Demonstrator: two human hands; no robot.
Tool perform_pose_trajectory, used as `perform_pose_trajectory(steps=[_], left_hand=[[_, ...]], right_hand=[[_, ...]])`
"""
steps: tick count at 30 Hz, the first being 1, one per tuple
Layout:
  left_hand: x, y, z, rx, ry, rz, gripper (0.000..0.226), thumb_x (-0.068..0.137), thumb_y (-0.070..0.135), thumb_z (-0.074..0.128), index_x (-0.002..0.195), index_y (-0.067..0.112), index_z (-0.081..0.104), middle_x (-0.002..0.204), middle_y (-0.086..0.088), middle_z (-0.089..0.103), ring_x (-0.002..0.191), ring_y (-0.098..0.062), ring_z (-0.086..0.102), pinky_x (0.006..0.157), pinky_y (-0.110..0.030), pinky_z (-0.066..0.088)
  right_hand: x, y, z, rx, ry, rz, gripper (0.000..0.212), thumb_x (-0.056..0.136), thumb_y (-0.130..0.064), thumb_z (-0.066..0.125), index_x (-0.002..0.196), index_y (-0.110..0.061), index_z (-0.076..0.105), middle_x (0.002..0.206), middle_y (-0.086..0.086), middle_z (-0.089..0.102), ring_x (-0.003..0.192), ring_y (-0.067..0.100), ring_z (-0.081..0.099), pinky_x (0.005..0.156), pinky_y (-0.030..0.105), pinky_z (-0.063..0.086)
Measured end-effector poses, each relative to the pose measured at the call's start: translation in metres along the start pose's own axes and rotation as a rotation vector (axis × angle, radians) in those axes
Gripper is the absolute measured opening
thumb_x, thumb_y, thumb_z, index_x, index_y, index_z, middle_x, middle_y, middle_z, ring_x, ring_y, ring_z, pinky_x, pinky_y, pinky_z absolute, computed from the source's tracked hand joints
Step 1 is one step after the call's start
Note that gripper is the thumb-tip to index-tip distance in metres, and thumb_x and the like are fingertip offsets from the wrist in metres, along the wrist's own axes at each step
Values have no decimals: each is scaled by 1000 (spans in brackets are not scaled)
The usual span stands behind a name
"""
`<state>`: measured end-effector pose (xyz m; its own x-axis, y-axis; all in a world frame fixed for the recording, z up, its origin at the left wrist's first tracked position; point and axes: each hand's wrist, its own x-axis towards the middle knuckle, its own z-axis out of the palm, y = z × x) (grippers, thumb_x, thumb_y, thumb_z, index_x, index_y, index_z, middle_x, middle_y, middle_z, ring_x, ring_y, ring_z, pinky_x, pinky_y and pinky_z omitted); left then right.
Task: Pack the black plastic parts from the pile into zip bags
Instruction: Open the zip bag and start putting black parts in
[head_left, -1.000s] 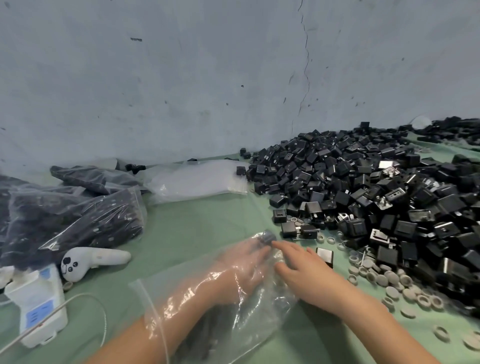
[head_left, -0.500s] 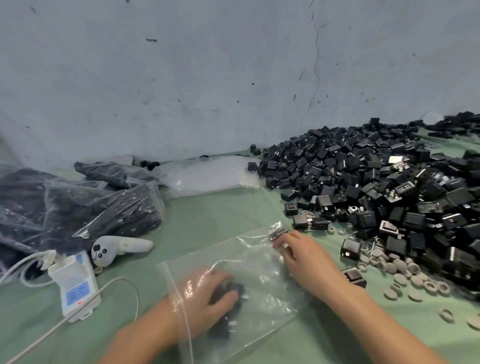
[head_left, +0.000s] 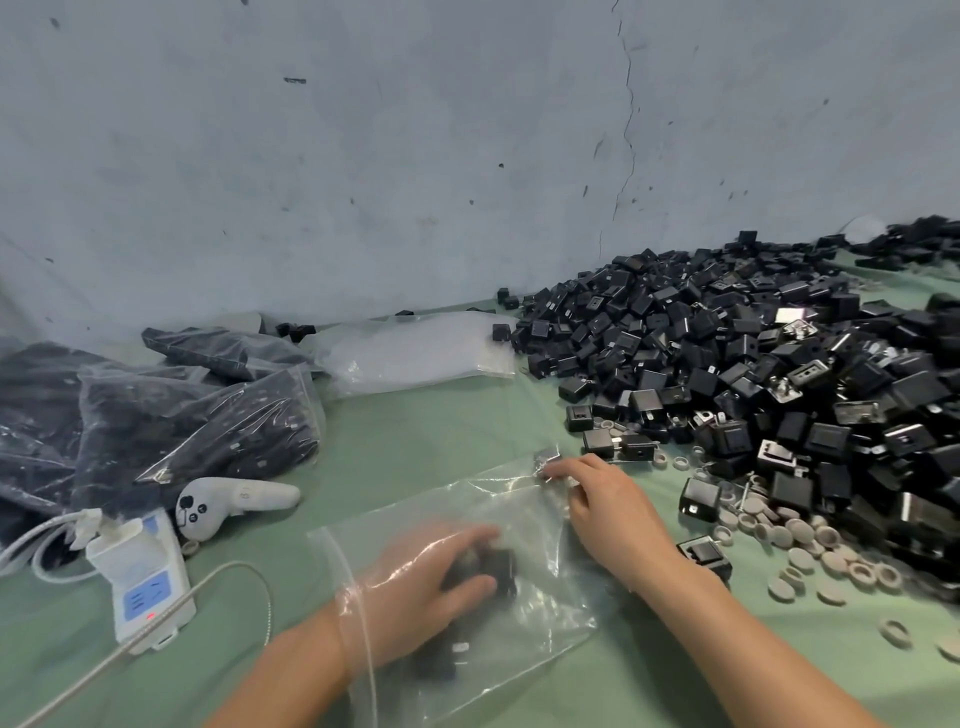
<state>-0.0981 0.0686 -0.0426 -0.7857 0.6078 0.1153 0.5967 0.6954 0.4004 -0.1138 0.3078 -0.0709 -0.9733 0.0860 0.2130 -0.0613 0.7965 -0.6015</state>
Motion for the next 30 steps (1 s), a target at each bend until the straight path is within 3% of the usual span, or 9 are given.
perform_pose_trajectory(steps=[2, 5, 9, 13, 16, 18, 21, 27, 30], left_hand=[[9, 5, 1, -78, -8, -19, 53, 99, 31, 56, 145, 42, 33, 127, 32, 48, 118, 17, 42, 99, 2, 21], [14, 9, 3, -87, 70, -69, 46, 100, 35, 53, 144, 33, 40, 131, 24, 48, 125, 7, 44, 97, 4, 18], [-4, 10, -2, -71, 136, -22, 32, 91, 41, 66, 120, 29, 60, 97, 15, 66, 90, 0, 60, 84, -8, 40], [1, 16, -5, -90, 110, -29, 16, 91, 41, 65, 98, 30, 57, 73, 11, 58, 68, 1, 55, 64, -11, 41], [8, 21, -5, -43, 109, 48, 9, 96, 36, 59, 95, 27, 57, 90, 9, 59, 81, -2, 53, 80, -21, 42], [4, 18, -5, -20, 118, 122, 8, 98, 32, 56, 99, 27, 63, 99, 9, 61, 91, -6, 56, 88, -29, 44], [-9, 13, -5, 68, 104, 206, 15, 99, 33, 55, 109, 30, 67, 114, 15, 61, 104, -8, 56, 96, -27, 42], [4, 23, 6, 146, 52, 245, 31, 102, 41, 42, 128, 36, 59, 141, 25, 47, 127, -3, 43, 111, -22, 26], [23, 27, 18, -6, -15, 225, 35, 103, 24, 47, 137, 19, 55, 139, 8, 48, 125, -4, 43, 110, -20, 26]], right_hand=[[-3, 2, 1, 24, 18, -16, 44, 99, -11, 42, 133, -33, 59, 132, -15, 57, 118, 13, 51, 102, 32, 41], [-6, 6, 2, 56, 37, -16, 53, 98, -6, 41, 143, -32, 50, 139, -13, 55, 123, 12, 48, 107, 30, 37], [-7, 7, 1, 138, 27, 14, 56, 99, -7, 39, 147, -33, 45, 145, -12, 51, 131, 10, 44, 113, 33, 35], [-7, 8, -2, 302, 49, 64, 53, 98, -10, 39, 141, -38, 50, 140, -17, 53, 124, 5, 49, 103, 29, 42], [-7, 10, -4, 409, 98, 77, 48, 98, -8, 40, 131, -40, 57, 134, -22, 54, 122, -3, 47, 97, 19, 37], [-7, 11, -5, 467, 125, 98, 47, 98, -6, 40, 127, -38, 59, 130, -20, 56, 121, 0, 51, 103, 26, 42], [-7, 10, -7, 511, 152, 114, 46, 97, -5, 38, 125, -34, 59, 126, -19, 57, 118, 8, 57, 105, 39, 46], [-11, 7, -8, 496, 114, 97, 44, 99, -6, 37, 129, -29, 58, 127, -15, 59, 117, 6, 57, 106, 39, 45], [-12, 7, -9, 527, 120, 120, 42, 100, -9, 36, 130, -28, 59, 126, -15, 60, 118, 5, 56, 106, 39, 45]])
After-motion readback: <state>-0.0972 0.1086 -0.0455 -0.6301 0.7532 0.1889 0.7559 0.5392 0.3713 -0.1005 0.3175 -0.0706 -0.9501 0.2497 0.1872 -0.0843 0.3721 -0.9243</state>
